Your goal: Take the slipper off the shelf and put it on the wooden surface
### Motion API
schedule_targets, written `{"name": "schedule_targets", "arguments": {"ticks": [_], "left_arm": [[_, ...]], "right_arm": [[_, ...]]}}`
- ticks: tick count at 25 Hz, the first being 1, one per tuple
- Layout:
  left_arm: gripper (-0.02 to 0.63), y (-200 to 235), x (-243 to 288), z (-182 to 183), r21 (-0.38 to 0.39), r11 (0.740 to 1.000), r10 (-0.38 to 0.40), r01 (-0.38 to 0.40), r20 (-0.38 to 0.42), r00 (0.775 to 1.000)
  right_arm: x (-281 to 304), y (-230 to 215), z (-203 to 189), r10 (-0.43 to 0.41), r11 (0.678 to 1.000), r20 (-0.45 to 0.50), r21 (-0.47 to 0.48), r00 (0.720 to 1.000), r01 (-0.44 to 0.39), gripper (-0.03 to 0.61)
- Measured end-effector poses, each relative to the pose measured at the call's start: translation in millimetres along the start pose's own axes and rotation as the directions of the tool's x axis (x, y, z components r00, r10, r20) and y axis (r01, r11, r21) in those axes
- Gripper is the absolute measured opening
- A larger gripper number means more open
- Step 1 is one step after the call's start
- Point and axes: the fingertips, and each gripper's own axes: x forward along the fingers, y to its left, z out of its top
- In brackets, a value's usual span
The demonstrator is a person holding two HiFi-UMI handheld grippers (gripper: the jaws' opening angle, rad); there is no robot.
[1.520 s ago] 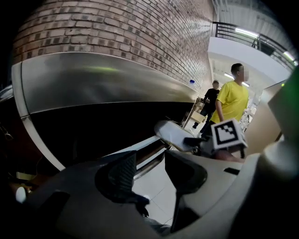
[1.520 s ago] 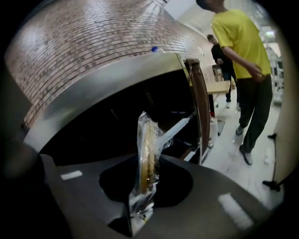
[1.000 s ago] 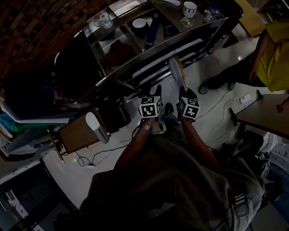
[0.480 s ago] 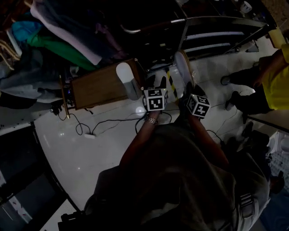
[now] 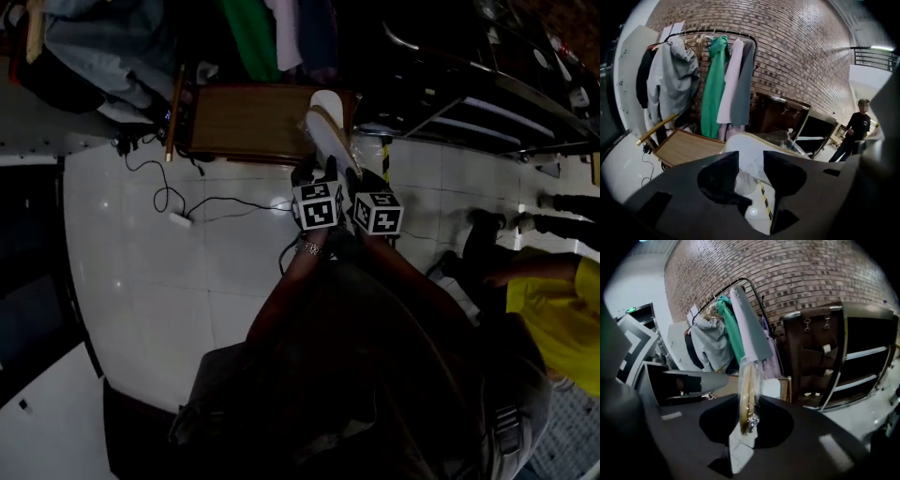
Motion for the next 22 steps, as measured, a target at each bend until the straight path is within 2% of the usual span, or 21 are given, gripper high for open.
{"name": "schedule_targets", "arguments": {"ticks": [4,7,10,12,15,17,19,20,22], "left_arm": [[0.167,48,-19,-25,-0.031,0.996,0.086,-0.086,-0.027,0.996],[0.166,74,-23,-42,-0.086,0.987,0.132,-0.134,-0.032,0.991],[0.167,97,-21,-50,-0.124,0.981,0.146,-0.149,-0.033,0.989],[0.167,109,-24,-50,-0.146,0.977,0.154,-0.155,-0.021,0.988],[0.167,133,-33,-50,-0.168,0.968,0.190,-0.187,0.003,0.982],[0.166,150,-39,-56,-0.179,0.960,0.221,-0.217,0.005,0.975],[0.167,166,-45,-68,-0.193,0.951,0.245,-0.243,-0.014,0.969],[0.166,173,-48,-75,-0.196,0.947,0.253,-0.254,-0.028,0.967],[0.167,186,-53,-86,-0.192,0.944,0.264,-0.269,-0.050,0.963]], "right_arm": [[32,34,-29,0.070,0.998,-0.066,0.000,0.995,-0.071,0.060],[50,45,-47,0.090,0.996,-0.104,0.012,0.990,-0.089,0.060],[66,54,-56,0.111,0.994,-0.126,0.035,0.986,-0.107,0.061],[69,64,-63,0.168,0.985,-0.121,0.048,0.978,-0.164,0.061],[75,92,-90,0.317,0.949,-0.137,0.050,0.939,-0.313,0.060],[89,103,-130,0.392,0.919,-0.193,0.116,0.899,-0.376,0.060],[115,100,-178,0.410,0.907,-0.247,0.213,0.878,-0.364,0.060],[132,93,-199,0.398,0.907,-0.261,0.260,0.880,-0.332,0.060],[169,74,-227,0.348,0.906,-0.249,0.337,0.904,-0.255,0.061]]}}
